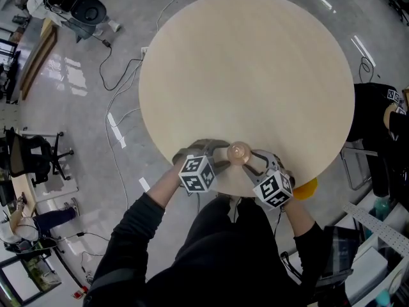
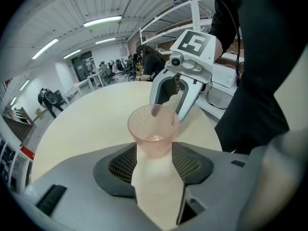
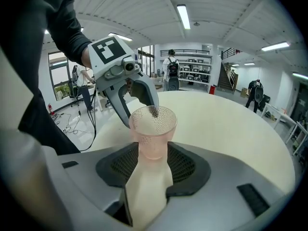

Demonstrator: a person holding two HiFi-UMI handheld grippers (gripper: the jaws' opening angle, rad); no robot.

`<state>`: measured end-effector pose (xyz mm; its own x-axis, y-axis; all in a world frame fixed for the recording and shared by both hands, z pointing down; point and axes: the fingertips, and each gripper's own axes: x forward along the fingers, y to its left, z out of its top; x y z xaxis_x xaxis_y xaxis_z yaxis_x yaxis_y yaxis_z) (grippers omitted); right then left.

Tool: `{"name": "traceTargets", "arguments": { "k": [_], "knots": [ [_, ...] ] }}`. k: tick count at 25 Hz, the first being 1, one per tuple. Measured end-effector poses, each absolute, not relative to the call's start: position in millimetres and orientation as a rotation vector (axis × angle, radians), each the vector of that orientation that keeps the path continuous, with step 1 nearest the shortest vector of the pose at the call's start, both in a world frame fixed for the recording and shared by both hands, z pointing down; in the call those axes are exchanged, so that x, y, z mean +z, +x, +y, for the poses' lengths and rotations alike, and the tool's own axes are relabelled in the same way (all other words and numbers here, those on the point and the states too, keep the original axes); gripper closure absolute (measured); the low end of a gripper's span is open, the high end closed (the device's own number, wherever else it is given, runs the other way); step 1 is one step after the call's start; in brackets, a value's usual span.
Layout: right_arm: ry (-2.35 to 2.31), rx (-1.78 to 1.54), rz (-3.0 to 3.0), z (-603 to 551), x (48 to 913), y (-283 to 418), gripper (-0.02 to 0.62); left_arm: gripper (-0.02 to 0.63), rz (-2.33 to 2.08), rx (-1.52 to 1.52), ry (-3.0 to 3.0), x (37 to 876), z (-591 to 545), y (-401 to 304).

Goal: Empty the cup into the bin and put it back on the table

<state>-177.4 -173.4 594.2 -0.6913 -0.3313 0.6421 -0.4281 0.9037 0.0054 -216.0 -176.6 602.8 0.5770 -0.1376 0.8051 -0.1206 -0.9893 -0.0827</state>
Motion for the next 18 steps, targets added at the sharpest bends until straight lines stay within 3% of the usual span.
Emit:
{"name": "traceTargets", "arguments": {
  "k": [18],
  "knots": [
    [0.678, 0.233, -2.504, -129, 521, -158, 0.405, 0.37, 0.113, -1.124, -2.941, 530, -136, -196]
  ]
}}
